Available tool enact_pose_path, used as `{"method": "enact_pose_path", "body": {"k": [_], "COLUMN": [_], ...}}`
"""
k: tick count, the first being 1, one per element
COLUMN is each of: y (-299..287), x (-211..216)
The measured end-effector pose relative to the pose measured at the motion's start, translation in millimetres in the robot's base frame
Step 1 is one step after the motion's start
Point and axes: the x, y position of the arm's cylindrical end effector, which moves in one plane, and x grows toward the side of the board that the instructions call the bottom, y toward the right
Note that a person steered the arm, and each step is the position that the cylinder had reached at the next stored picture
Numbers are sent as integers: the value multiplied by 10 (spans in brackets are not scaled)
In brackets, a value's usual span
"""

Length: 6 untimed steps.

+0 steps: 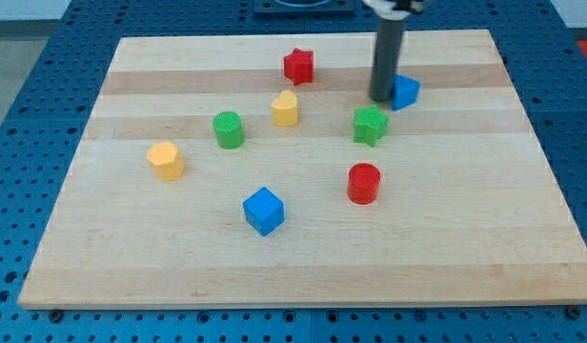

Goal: Push the green star close to the red circle

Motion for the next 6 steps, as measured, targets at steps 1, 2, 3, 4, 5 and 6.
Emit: {"method": "enact_pose_path", "body": {"k": [1, 2, 3, 4, 5, 6], "y": [220, -56, -538, -547, -470, -594], "x": [0, 28, 316, 592, 640, 833]}}
